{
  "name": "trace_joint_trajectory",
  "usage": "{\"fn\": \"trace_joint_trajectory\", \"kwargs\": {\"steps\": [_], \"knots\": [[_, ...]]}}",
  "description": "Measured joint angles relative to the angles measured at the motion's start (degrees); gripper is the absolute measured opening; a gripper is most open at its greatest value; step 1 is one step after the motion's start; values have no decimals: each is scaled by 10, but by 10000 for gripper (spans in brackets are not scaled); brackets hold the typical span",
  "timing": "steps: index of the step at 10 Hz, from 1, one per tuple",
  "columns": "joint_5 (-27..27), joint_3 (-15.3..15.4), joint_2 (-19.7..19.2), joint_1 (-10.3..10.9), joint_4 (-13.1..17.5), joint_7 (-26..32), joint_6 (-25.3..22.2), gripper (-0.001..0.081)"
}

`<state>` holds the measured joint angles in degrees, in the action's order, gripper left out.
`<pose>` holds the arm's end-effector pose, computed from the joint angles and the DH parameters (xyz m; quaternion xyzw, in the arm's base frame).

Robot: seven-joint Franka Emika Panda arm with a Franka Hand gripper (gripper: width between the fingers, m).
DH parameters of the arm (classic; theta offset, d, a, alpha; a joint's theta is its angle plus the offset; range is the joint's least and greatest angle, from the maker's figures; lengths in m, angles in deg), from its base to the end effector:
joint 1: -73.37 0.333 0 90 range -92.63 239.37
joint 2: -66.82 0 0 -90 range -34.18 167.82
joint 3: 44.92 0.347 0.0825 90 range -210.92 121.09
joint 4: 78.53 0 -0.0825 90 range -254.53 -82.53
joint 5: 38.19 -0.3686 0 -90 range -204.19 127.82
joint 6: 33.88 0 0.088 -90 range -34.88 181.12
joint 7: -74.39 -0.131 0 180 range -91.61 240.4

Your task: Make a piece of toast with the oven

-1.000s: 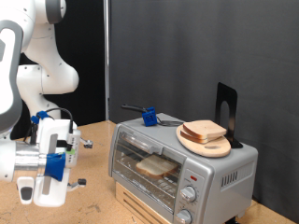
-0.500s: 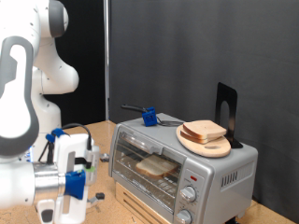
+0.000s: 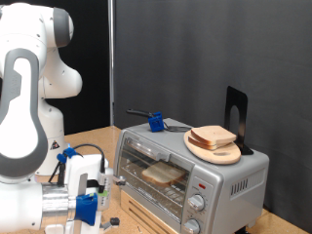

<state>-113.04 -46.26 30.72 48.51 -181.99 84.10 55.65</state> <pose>0.5975 -0.1506 0.2476 -0.6803 0.3543 0.1503 0.6238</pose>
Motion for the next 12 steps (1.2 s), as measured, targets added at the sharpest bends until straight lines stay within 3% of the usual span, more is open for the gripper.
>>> {"fn": "trace_joint_trajectory", "kwargs": {"steps": [2,6,12], "knots": [[-26,15,-16,4,10,-14,14,808],[-23,25,-85,29,98,-74,16,808],[-11,26,-167,40,204,-25,15,808]]}}
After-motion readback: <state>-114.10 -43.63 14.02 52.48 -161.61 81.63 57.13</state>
